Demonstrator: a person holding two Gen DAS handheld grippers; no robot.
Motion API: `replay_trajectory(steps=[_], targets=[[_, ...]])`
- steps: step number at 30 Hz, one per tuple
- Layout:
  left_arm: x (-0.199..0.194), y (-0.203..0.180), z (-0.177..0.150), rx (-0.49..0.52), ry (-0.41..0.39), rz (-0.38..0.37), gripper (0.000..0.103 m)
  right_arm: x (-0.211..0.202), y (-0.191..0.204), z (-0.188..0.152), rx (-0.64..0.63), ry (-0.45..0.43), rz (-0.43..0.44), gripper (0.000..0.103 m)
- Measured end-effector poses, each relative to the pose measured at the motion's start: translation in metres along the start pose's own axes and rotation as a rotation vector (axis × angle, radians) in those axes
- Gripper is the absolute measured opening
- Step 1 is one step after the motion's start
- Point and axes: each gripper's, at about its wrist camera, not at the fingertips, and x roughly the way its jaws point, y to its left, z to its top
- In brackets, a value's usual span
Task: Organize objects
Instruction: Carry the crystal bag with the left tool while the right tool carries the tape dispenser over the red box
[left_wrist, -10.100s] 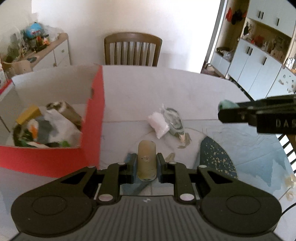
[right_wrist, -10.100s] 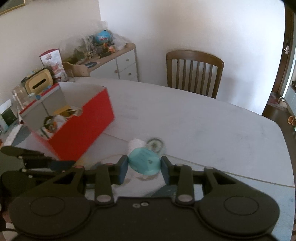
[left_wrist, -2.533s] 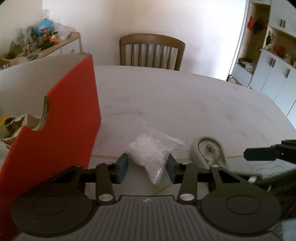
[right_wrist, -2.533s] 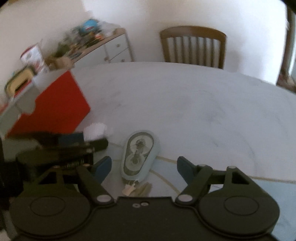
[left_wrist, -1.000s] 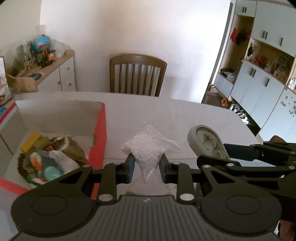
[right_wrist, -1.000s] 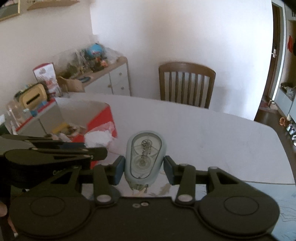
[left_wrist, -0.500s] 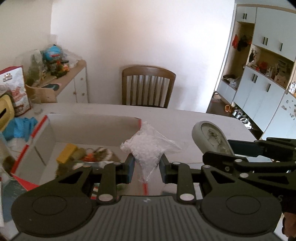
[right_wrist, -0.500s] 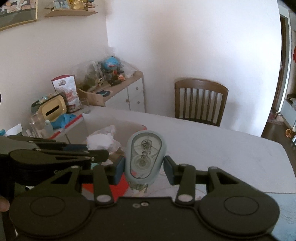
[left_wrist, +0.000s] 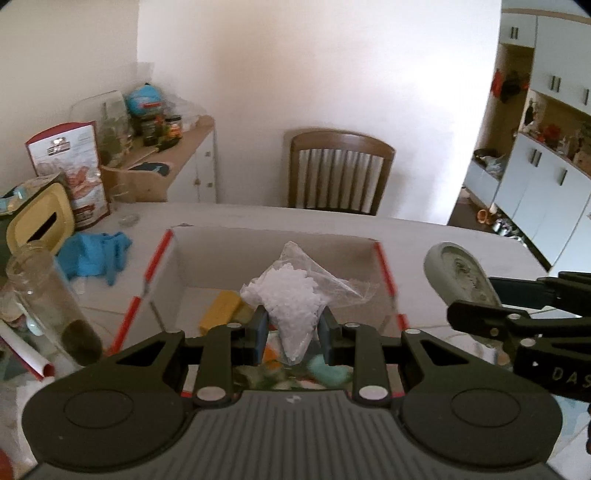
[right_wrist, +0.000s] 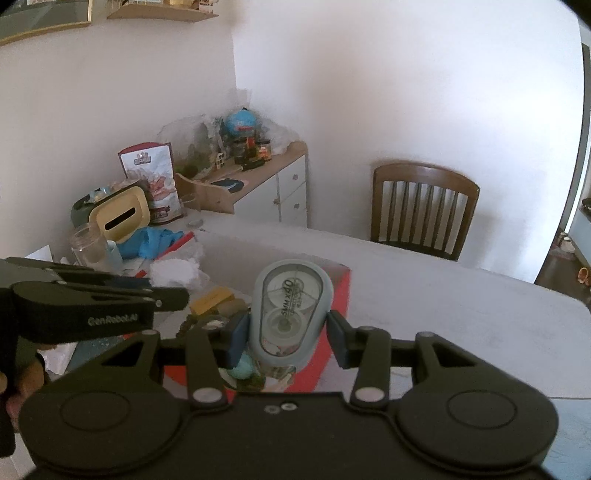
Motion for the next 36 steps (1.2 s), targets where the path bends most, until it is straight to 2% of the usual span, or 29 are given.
replay_trajectory(steps=[9,17,31,36], targets=[[0.031,0.048,0.008,0.0,0.02,0.075,0.028,0.034,0.017,0.009,-0.014,0.026,-0.009,0.044],[0.075,0.077,0.011,0.012,0.097,0.096,0.028,0.072,0.023,0.016,-0.018,0.071,-0.024,0.044],[0.131,0.076,0.011,0.042,0.179,0.04,0.028,0.141,0.045,0.013,-0.069,0.174,-0.023,0.044],[0.147,0.069,0.014,0.055,0.224,0.044,0.028,0.155,0.048,0.009,-0.096,0.199,-0.025,0.044]])
